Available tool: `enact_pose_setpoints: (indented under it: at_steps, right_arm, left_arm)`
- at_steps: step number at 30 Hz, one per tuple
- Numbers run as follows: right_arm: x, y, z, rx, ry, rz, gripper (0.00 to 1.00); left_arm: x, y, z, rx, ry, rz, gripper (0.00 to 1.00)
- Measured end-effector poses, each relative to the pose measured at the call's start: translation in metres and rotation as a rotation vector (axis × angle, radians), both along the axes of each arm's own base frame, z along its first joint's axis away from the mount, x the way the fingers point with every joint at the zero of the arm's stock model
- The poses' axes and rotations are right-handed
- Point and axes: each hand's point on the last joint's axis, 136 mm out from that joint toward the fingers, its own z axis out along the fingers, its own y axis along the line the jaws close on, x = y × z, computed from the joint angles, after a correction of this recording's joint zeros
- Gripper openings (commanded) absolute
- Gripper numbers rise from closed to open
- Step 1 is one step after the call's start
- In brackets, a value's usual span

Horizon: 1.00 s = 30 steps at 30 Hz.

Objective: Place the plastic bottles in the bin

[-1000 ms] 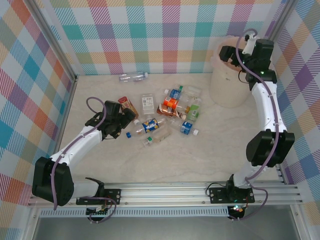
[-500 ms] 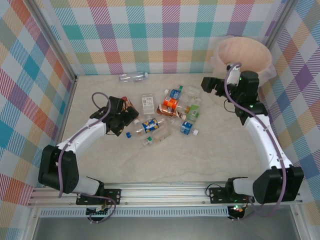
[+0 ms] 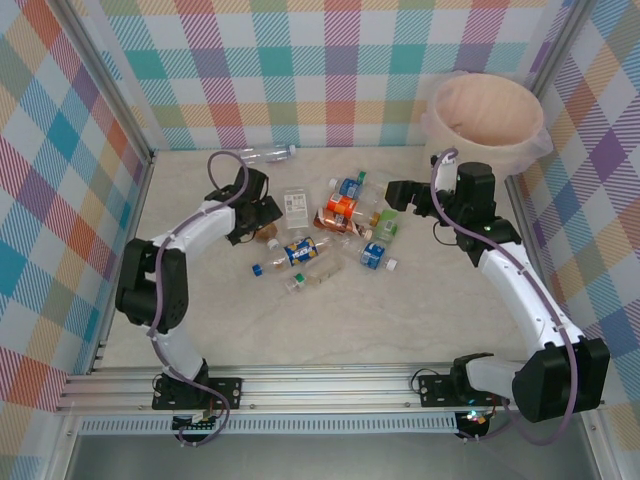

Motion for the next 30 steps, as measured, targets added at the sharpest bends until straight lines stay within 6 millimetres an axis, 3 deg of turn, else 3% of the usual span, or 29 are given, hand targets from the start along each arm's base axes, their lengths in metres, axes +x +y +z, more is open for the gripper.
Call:
enact_pose_setpoints:
  at_steps: [5,12,14,19,23,30]
  right_arm:
    - [-0.001,-0.003,-0.003,-0.009,0.011,-0.013,1.0]
    - [-0.003,-0.005,-0.004,-0.016,0.022,-0.023,1.0]
    - [-0.003,-0.005,-0.005,-0.017,0.026,-0.023,1.0]
    - [-0.003,-0.005,-0.006,-0.018,0.03,-0.022,1.0]
    - [0.0,-0.004,-0.01,-0.021,0.043,-0.023,1.0]
    - [0.001,-0.002,-0.012,-0.022,0.053,-0.018,1.0]
  left_arm:
    - [0.016,-0.001,-0.016,0.042,0.02,-0.01,1.0]
    - [0.022,-0.001,-0.048,0.034,0.064,-0.027,0.96]
    - [0.026,0.0,-0.049,0.027,0.046,-0.026,0.96]
    - [0.017,0.01,-0.07,0.018,0.067,-0.029,0.92]
    - [0.019,0.013,-0.068,-0.01,0.055,-0.042,0.86]
    - [0.017,0.019,-0.068,-0.006,0.063,-0.069,0.68]
